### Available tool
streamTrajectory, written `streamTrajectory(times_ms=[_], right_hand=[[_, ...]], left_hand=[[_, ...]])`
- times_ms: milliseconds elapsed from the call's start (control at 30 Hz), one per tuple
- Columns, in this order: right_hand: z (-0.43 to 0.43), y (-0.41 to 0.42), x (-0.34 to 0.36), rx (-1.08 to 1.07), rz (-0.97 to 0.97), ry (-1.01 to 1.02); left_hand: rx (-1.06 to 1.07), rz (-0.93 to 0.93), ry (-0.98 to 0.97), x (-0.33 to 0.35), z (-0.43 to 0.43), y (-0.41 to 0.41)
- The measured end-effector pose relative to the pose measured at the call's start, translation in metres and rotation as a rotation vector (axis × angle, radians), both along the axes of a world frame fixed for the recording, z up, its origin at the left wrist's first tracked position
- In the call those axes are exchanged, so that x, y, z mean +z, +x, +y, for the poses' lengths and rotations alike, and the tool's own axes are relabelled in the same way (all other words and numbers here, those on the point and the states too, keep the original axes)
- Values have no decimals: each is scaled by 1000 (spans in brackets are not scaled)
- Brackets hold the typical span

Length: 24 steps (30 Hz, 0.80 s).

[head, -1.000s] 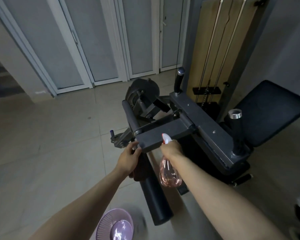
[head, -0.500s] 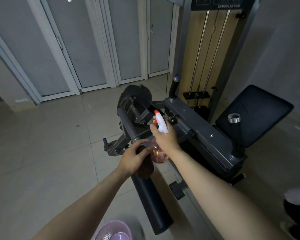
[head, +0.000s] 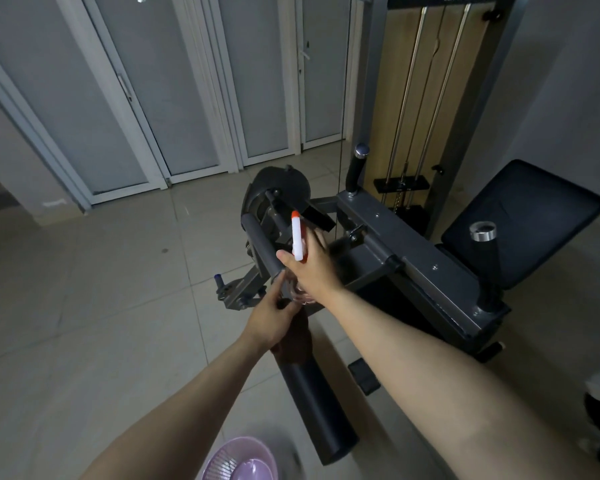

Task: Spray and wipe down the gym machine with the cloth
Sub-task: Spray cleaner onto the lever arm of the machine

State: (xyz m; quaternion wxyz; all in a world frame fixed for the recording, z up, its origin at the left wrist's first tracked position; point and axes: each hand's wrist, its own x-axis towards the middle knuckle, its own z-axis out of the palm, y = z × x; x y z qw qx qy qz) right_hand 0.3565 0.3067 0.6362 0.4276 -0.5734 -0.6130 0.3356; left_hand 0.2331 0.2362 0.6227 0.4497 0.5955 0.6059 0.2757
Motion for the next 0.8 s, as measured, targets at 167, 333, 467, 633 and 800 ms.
streamTrajectory(times_ms=[167,333,467,633,800], right_hand=[[-8,9,-23,84,-32,-181],[-14,7,-27,77,95,-203],[-16,4,-26,51,187,-196],[-24,15,-33,19,121,-178],[-48,58,-29,-52,135,-132]], left_hand=[[34,-69,-34,-3,0,3],[84,-111,-39,-7,-8,10],[127,-146,-12,-9,-13,12],[322,-186,56,-11,-25,18],[206,-185,50,-20,-34,40]])
